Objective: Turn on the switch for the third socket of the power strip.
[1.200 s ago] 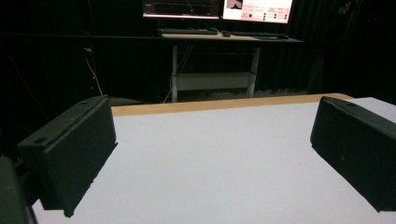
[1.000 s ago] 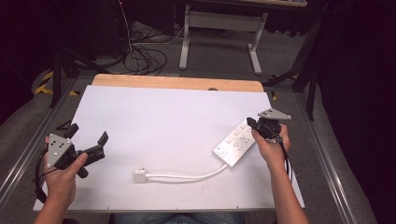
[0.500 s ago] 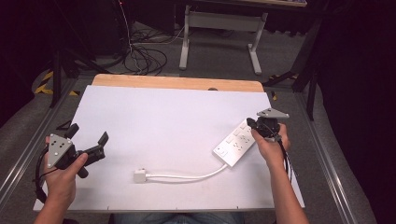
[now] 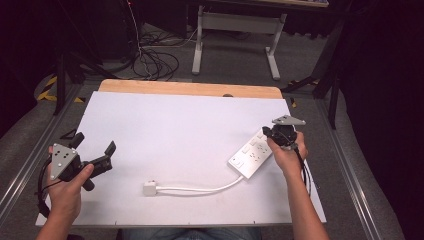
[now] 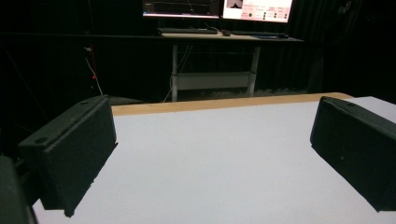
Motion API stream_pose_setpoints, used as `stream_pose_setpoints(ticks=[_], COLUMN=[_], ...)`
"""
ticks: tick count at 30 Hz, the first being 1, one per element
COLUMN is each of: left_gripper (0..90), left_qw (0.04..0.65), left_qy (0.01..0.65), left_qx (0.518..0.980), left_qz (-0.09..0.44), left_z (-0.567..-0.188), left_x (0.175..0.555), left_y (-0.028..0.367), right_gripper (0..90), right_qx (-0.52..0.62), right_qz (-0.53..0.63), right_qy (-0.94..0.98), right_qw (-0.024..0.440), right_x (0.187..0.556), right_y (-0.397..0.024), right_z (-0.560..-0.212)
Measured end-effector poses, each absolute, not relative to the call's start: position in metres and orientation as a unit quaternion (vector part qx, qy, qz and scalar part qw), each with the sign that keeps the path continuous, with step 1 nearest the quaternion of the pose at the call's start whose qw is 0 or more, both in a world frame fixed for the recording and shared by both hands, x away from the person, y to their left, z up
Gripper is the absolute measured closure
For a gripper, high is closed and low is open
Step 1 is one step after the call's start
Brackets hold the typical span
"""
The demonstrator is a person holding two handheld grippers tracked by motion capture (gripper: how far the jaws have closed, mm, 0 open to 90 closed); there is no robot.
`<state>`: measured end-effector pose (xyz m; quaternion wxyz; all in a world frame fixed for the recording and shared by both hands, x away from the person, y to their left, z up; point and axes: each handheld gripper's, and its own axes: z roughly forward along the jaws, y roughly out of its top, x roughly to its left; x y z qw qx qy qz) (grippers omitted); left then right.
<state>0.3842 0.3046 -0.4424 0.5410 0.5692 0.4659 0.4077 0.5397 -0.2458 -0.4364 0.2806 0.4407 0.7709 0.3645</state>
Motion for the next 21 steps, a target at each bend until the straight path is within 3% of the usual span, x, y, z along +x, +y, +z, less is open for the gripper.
stream_pose_setpoints(ticks=[21], left_gripper=[1.0], left_qw=[0.541], left_qy=[0.467], left_qx=[0.569], left_qz=[0.407], left_z=[-0.4425], left_x=[0.3841], left_y=[0.305], right_gripper=[90.0], right_qx=[0.445], right_qz=[0.346], right_qy=[0.78], right_qw=[0.271], right_x=[0.5472], right_y=[-0.2425], right_z=[-0.4457])
